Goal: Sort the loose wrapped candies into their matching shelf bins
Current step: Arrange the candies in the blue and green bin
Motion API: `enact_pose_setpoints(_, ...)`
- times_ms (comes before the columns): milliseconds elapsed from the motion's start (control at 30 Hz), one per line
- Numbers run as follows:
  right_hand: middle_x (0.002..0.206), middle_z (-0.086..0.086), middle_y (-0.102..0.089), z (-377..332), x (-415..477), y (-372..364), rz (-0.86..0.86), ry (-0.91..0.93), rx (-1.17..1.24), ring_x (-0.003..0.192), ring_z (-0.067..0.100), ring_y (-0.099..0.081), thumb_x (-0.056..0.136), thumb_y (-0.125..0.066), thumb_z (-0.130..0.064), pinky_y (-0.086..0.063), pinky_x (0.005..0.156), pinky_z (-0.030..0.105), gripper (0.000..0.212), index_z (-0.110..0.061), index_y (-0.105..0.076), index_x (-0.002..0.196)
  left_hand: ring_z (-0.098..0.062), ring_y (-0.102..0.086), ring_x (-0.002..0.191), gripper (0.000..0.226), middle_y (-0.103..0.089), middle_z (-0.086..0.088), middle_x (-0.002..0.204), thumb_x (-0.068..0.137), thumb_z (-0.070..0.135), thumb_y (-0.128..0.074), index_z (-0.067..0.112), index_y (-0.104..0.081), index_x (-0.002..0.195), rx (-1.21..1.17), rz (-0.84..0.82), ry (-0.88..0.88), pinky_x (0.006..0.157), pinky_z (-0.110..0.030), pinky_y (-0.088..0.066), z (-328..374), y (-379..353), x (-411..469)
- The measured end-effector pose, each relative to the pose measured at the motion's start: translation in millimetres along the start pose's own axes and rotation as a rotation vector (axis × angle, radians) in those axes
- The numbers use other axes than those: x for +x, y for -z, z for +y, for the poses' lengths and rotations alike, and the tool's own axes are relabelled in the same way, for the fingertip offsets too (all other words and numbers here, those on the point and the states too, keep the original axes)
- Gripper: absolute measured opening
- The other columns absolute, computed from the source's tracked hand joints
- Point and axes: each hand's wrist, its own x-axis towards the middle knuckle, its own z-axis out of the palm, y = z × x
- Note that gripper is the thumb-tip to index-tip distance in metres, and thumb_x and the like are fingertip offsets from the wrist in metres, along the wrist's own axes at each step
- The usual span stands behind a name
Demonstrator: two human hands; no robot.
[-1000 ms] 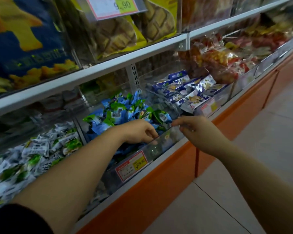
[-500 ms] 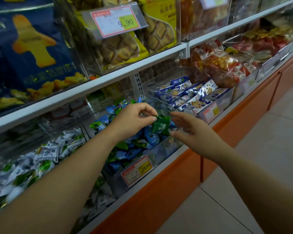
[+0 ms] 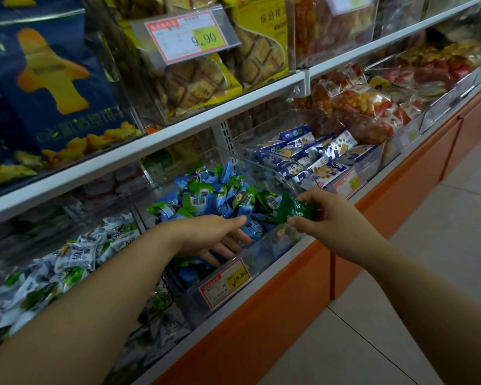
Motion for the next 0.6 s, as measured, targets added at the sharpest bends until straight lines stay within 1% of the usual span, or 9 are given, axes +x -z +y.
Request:
enact_pose_setpoints(33, 0.085, -0.012, -0.059, 0.6, 0.3, -0.5, 0.001, -0.001, -0.021, 0.071, -0.003, -0.061, 0.086, -0.067, -0.028, -0.048, 0.062, 0.008, 0.026, -0.025, -0.052, 0.106, -0.02, -0.057, 0.117, 0.057, -0.059, -0.004, 0.126, 0.098, 0.053, -0.025, 0.015, -0.054, 0.128, 0.013, 0.015, 0.005, 0.105, -0.043, -0.041, -0.3, 2.1, 1.0)
enact_pose_setpoints(167, 0.091, -0.011, -0.06, 3.2, 0.1, -1.5, -0.006, -0.016, -0.088, 0.078, 0.01, -0.062, 0.085, -0.066, -0.032, -0.051, 0.069, 0.023, 0.029, -0.022, -0.056, 0.11, -0.014, -0.047, 0.128, 0.06, -0.051, 0.002, 0.138, 0.097, 0.056, -0.017, 0.021, -0.054, 0.13, 0.167, 0.122, -0.037, 0.112, -0.038, -0.029, 2.0, 12.3, 1.9)
enact_pose_setpoints(267, 0.092, -0.01, -0.059, 5.2, -0.3, -1.7, -0.02, -0.022, -0.096, 0.078, 0.011, -0.061, 0.085, -0.066, -0.033, -0.051, 0.068, 0.024, 0.03, -0.023, -0.056, 0.111, -0.01, -0.036, 0.136, 0.06, -0.046, 0.007, 0.143, 0.099, 0.054, -0.015, 0.022, -0.052, 0.134, 0.269, 0.149, -0.045, 0.117, -0.037, -0.022, -2.9, 18.1, 3.2)
enact_pose_setpoints(333, 0.091, -0.011, -0.058, 5.8, -0.7, -2.6, -0.024, -0.024, -0.103, 0.077, 0.011, -0.061, 0.085, -0.065, -0.033, -0.051, 0.068, 0.024, 0.029, -0.023, -0.055, 0.11, -0.01, -0.034, 0.137, 0.056, -0.043, 0.009, 0.145, 0.1, 0.051, -0.016, 0.024, -0.052, 0.134, 0.358, 0.155, -0.058, 0.116, -0.035, -0.021, -8.1, 17.8, 5.5)
enact_pose_setpoints(433, 0.09, -0.012, -0.059, 4.4, -0.5, -6.4, -0.015, -0.016, -0.105, 0.076, 0.013, -0.061, 0.085, -0.065, -0.033, -0.052, 0.07, 0.03, 0.027, -0.025, -0.055, 0.109, -0.012, -0.038, 0.134, 0.051, -0.041, 0.009, 0.146, 0.102, 0.045, -0.018, 0.026, -0.053, 0.134, 0.471, 0.235, -0.103, 0.111, -0.029, -0.025, -12.8, 17.2, 6.4)
enact_pose_setpoints(467, 0.091, -0.012, -0.059, 3.6, 0.0, -8.4, -0.007, -0.009, -0.097, 0.076, 0.013, -0.061, 0.085, -0.066, -0.033, -0.052, 0.069, 0.029, 0.027, -0.026, -0.055, 0.108, -0.012, -0.038, 0.133, 0.049, -0.042, 0.008, 0.146, 0.103, 0.044, -0.019, 0.025, -0.053, 0.134, 0.467, 0.257, -0.129, 0.111, -0.029, -0.026, -13.9, 18.4, 6.0)
enact_pose_setpoints(567, 0.09, -0.012, -0.059, 0.7, 3.7, -17.0, 0.033, 0.012, -0.082, 0.072, 0.009, -0.06, 0.085, -0.066, -0.034, -0.047, 0.063, 0.019, 0.027, -0.028, -0.052, 0.108, -0.012, -0.04, 0.132, 0.046, -0.045, 0.007, 0.144, 0.102, 0.042, -0.024, 0.024, -0.053, 0.134, 0.403, 0.276, -0.178, 0.113, -0.032, -0.027, -19.1, 25.0, 5.3)
enact_pose_setpoints(600, 0.09, -0.011, -0.06, -1.0, 5.1, -20.4, 0.039, 0.015, -0.067, 0.072, 0.007, -0.06, 0.085, -0.066, -0.034, -0.048, 0.064, 0.017, 0.028, -0.028, -0.052, 0.109, -0.013, -0.041, 0.132, 0.046, -0.045, 0.006, 0.144, 0.102, 0.043, -0.025, 0.024, -0.052, 0.134, 0.41, 0.279, -0.189, 0.113, -0.035, -0.028, -21.1, 27.4, 5.6)
